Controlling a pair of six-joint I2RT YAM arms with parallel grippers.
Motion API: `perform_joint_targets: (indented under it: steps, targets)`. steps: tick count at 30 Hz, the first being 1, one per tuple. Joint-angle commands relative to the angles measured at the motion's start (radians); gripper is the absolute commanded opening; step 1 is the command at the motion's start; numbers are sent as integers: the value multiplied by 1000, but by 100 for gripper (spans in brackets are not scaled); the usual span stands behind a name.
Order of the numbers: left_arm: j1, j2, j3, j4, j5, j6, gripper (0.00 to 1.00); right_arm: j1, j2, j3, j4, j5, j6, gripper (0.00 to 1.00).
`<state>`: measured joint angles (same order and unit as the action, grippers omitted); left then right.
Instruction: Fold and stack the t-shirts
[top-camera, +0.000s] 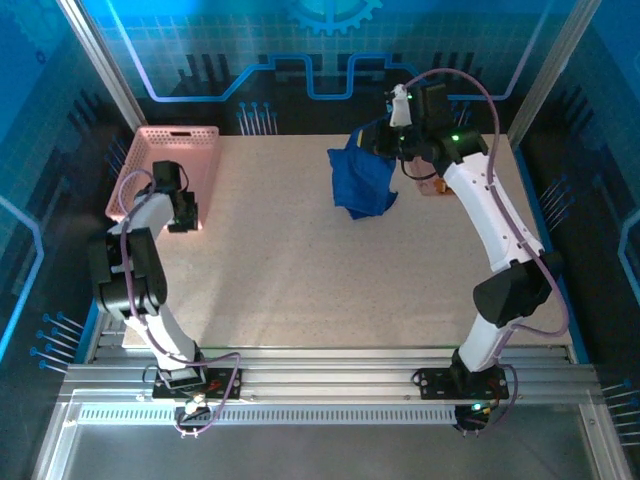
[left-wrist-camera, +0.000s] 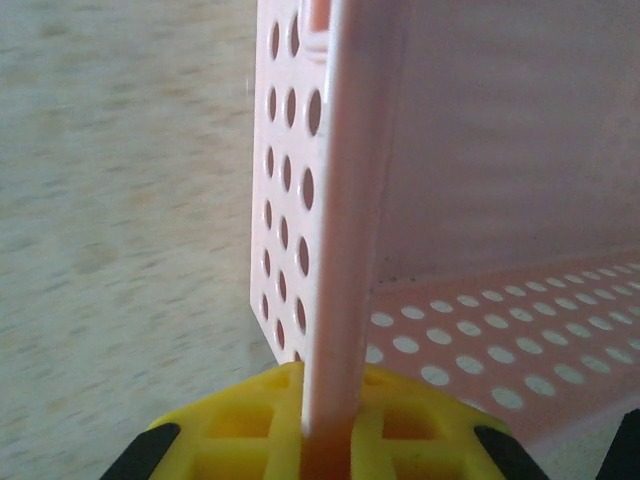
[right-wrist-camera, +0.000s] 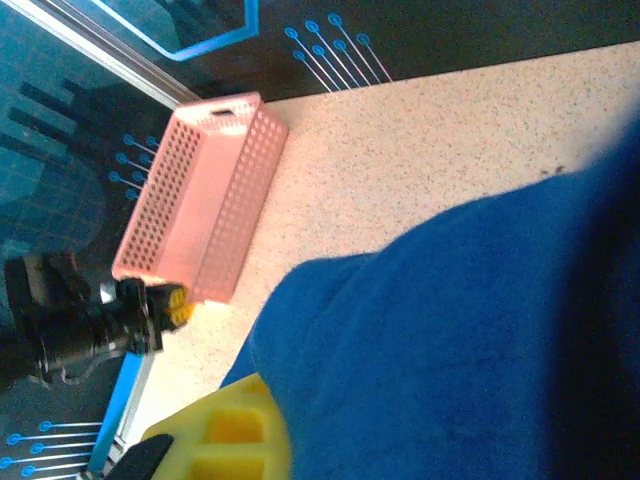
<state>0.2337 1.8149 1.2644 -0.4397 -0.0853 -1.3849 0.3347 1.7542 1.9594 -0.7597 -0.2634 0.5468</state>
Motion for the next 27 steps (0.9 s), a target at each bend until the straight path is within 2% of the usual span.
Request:
perform_joint_targets:
  steps: [1,7,10,11,12,14,15,16,18,20,22,27]
  targets:
    - [-8,71,110,-14,23,94,0,10,34,-27,-1,-21,-22,0]
    - [-10,104,124,9,31,104,0,59,106,-50,-24,-12,-33,0]
    - [-11,104,89,95,71,95,0,80,146,-51,-35,-4,-25,0]
    - [-11,104,83,110,87,97,9,88,160,-50,-33,-1,-19,0]
    - [-13,102,83,116,97,100,25,93,173,-47,-27,-4,-14,6]
    - [-18,86,79,132,121,112,57,107,221,-12,-7,-53,-24,35]
    - [-24,75,76,149,136,120,65,115,251,29,-12,-95,-39,46]
    - [-34,64,87,148,152,135,77,126,291,96,-34,-145,-62,56]
    - [-54,42,132,98,158,179,97,149,369,236,-88,-235,-114,64]
    - [-83,7,170,70,160,225,99,172,426,374,-173,-279,-179,71]
    - [-119,-18,212,26,169,256,99,177,432,416,-229,-237,-217,75]
    - [-276,-45,292,-45,218,373,99,95,321,243,-254,-44,-205,76]
